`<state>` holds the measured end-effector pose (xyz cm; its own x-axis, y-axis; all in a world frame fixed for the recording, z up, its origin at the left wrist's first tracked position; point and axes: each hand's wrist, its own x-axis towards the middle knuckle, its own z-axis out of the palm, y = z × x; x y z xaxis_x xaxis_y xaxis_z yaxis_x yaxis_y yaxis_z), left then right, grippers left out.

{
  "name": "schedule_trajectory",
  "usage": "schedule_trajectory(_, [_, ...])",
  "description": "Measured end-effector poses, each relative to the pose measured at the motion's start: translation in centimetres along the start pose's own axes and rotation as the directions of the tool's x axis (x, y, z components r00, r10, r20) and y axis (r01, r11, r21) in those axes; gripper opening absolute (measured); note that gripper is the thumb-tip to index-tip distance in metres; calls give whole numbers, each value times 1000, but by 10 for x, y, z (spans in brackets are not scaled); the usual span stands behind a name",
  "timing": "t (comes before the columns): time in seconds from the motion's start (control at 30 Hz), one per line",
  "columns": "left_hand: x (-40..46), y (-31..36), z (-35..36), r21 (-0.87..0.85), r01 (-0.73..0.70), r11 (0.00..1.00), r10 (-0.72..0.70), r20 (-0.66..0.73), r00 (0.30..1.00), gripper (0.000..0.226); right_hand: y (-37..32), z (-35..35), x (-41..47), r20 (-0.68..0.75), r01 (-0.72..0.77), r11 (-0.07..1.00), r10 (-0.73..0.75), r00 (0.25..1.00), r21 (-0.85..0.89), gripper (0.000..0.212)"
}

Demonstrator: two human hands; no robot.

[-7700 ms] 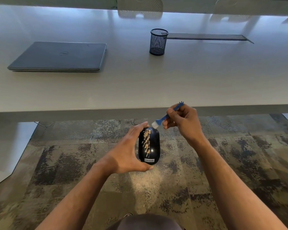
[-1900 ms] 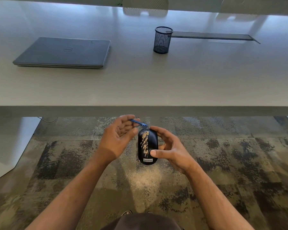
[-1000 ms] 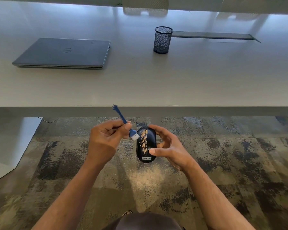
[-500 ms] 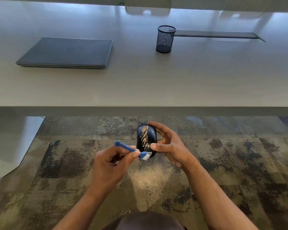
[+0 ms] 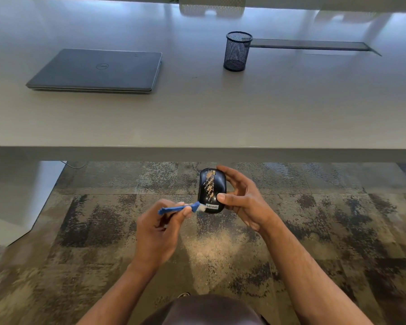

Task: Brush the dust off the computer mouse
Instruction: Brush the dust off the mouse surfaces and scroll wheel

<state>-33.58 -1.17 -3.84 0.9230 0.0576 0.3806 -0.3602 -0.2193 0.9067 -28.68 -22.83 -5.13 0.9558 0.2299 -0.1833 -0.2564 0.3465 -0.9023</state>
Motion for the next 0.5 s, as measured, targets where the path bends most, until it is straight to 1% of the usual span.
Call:
schedule_trajectory(0.13, [5, 0, -5, 75, 126, 989, -124, -27, 992, 8, -1, -1, -1, 12, -5, 1000, 6, 1000, -26, 90])
schedule_trajectory(0.2, [7, 0, -9, 101, 147, 984, -145, -27, 989, 7, -1, -1, -2, 17, -9, 1000, 9, 1000, -19, 90])
schedule_trajectory(0.27, [7, 1, -12, 82, 148, 986, -145, -36, 989, 5, -2, -1, -2, 16, -11, 1000, 11, 1000, -7, 90])
schedule_trajectory(0.33, [4, 2, -14, 15, 132, 991, -131, -28, 991, 8, -4, -2, -2, 14, -8, 1000, 8, 1000, -3, 89])
schedule_trajectory(0.43, [-1, 4, -14, -55, 56, 997, -54, 48, 997, 16, -4, -2, -3, 14, -17, 1000, 16, 1000, 18, 88])
schedule_trajectory(0.5, [-2, 5, -9, -74, -5, 997, 13, 117, 993, 12, -4, -1, -3, 14, -17, 999, 16, 1000, 28, 88])
